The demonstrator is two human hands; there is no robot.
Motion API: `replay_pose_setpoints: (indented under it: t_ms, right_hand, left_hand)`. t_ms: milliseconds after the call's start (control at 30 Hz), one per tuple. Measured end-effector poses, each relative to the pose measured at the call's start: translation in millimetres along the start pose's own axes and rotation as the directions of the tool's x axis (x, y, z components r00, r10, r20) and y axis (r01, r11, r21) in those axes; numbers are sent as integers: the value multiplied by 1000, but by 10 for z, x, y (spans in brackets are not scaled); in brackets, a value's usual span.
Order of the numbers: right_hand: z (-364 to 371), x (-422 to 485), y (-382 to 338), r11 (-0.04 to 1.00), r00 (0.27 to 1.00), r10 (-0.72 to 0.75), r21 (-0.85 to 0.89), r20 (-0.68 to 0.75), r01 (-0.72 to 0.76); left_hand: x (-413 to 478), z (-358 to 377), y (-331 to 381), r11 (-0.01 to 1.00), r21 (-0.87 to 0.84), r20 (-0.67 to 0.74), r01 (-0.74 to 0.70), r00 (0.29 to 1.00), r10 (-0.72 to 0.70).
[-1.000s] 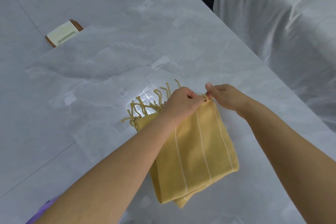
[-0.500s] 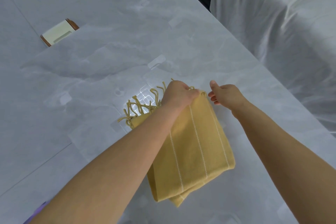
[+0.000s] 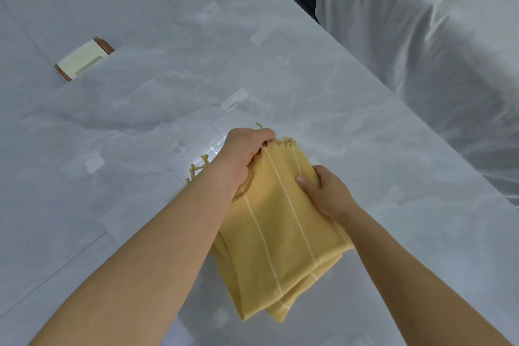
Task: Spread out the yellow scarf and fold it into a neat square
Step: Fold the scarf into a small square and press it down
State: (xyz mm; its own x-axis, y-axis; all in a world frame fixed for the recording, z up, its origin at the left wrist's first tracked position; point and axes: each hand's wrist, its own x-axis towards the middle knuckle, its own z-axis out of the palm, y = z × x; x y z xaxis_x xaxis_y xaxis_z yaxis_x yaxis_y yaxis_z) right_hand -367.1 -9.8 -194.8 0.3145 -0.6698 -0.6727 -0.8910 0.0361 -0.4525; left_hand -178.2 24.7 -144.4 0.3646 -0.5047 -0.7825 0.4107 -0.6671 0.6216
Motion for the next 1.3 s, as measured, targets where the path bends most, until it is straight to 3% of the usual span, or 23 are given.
replay_pose_setpoints:
  t_ms: [200,400,500,567,633,700,767,833,900,967,1067,1133,1233,1300]
  right_hand:
    - [24,-21,60,996,994,-53,-75,-101,45]
    - [38,-20,135,990,991,-57,-135,-119,41]
    - [63,-34,139,991,991,-36,-131,-128,20]
    - [103,-83,128,991,976,-35,-130,-213,7]
    - [146,-198,80,992,931,-82,-121,-357,41]
    - [217,-375,-6,977,860,-206,-150,-466,153]
    - [347,-553,-71,916,812,-384,-289,-439,277]
    - [536,-676,-41,797,797,-540,-470,-271,380]
    - [693,-736,127,702,793,-597,-557,-120,444]
    - [773,-750,325,668,795,-603,-584,-62,461]
    - [798,-732,474,673,801,-596,-577,-55,462]
    - [807,-719,476,680,808,-586,-572,-51,458]
    - [808,-722,475,695,820,-570,-557,-41,455]
    - [792,-728,491,699,822,-568,-546,-34,461]
  left_hand:
    - [63,-51,-74,993,-84,-7,-87,996,87]
    - [158,-230,-35,909,-369,-141,-192,979,149]
    - [185,-295,49,910,-367,-159,-194,977,144]
    - [229,-289,95,919,-329,-218,-217,964,149]
    - [282,-243,119,931,-170,-319,-322,912,258]
    - [333,-142,116,863,144,-386,-484,776,500]
    - [361,-19,99,724,392,-266,-567,684,679]
    - [388,157,82,632,592,-9,-500,780,626]
    - [391,337,13,495,776,172,-390,887,428]
    - [366,474,-49,376,849,220,-372,895,389]
    - [394,567,-90,284,883,222,-374,865,449]
    - [417,607,-74,340,887,178,-313,911,373]
    - [395,660,30,615,771,72,-168,981,178]
    - [397,646,89,705,704,25,-88,995,99]
